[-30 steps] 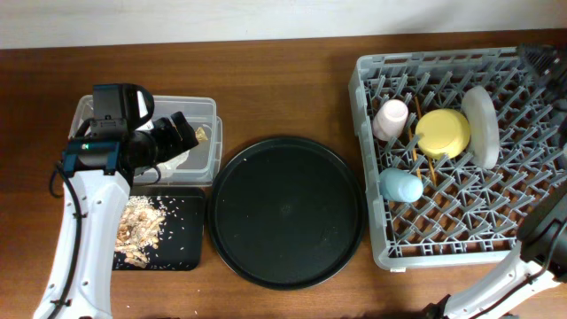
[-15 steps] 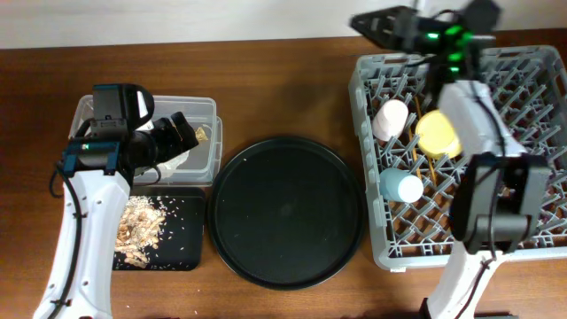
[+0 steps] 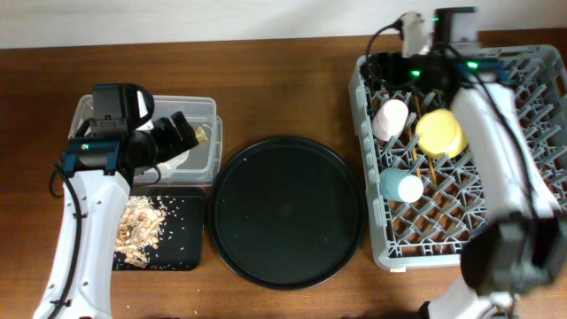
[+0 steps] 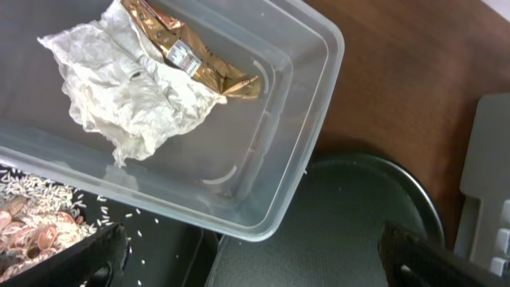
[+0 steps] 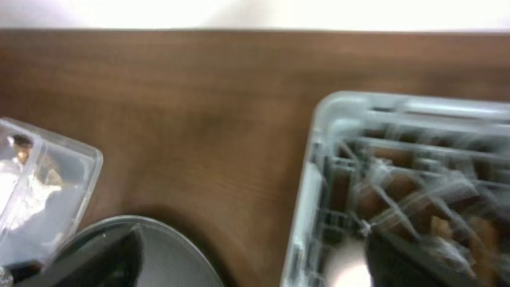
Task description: Sort waste into correct bins and load items into the dishwasher rack
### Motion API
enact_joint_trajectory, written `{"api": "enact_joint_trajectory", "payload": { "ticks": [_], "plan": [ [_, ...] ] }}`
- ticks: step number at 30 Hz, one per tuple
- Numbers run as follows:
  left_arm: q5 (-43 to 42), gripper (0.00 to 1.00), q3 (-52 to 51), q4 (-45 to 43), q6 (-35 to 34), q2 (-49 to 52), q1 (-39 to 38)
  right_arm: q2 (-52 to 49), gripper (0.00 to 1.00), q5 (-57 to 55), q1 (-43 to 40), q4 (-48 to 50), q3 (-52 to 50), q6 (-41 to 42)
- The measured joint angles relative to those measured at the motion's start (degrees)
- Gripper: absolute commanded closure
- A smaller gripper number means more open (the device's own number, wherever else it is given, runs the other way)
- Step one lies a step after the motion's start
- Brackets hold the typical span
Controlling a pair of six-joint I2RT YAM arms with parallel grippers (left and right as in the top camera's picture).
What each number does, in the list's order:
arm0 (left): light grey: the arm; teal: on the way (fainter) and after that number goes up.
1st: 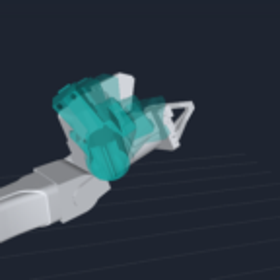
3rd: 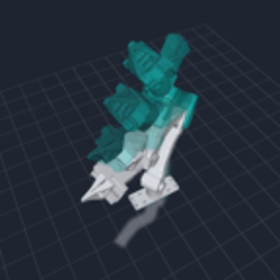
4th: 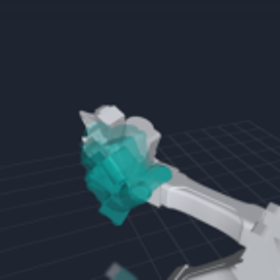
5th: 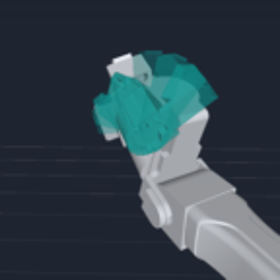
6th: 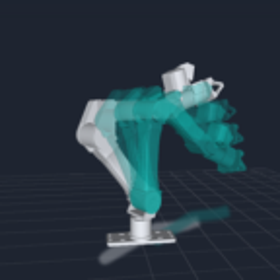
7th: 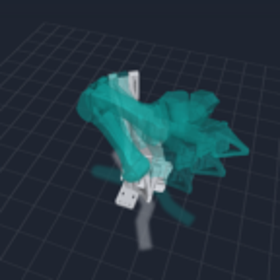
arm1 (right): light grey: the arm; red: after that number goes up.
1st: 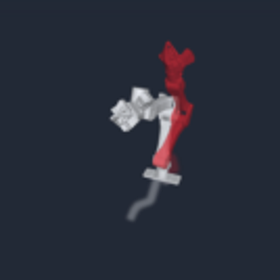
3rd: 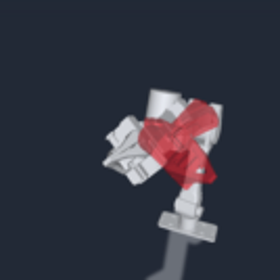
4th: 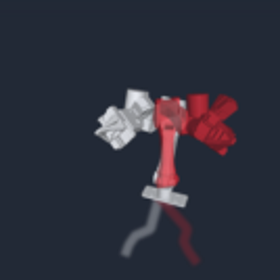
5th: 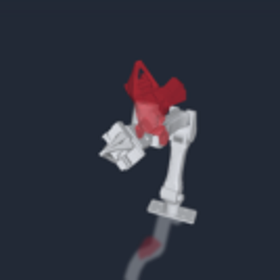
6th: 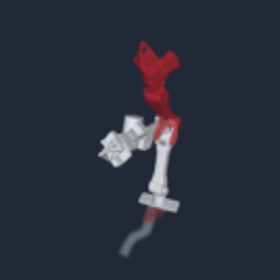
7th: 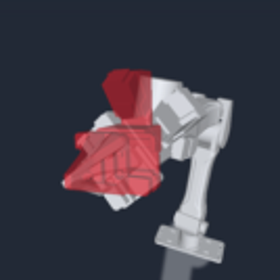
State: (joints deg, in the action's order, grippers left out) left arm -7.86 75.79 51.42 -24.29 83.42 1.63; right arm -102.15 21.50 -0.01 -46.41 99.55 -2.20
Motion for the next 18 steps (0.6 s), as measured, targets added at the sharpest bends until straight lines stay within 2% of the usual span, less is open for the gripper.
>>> {"api": "enact_joint_trajectory", "payload": {
  "ticks": [3, 5, 18],
  "plan": [
    [-0.02, 0.01, 0.00, 0.09, 0.00, 0.00, 0.00, 12.28, 0.01, -6.99, 0.00, -12.17, 1.84, -5.66],
    [-0.02, 0.01, 0.00, 0.04, -0.02, 0.00, 0.00, 14.34, 0.01, -9.81, 0.00, -15.19, 2.03, -7.08],
    [0.00, 0.01, 0.00, 0.04, 0.00, 0.00, 0.00, 11.89, 0.01, -11.65, 0.00, -15.34, 1.92, -8.33]
  ]
}}
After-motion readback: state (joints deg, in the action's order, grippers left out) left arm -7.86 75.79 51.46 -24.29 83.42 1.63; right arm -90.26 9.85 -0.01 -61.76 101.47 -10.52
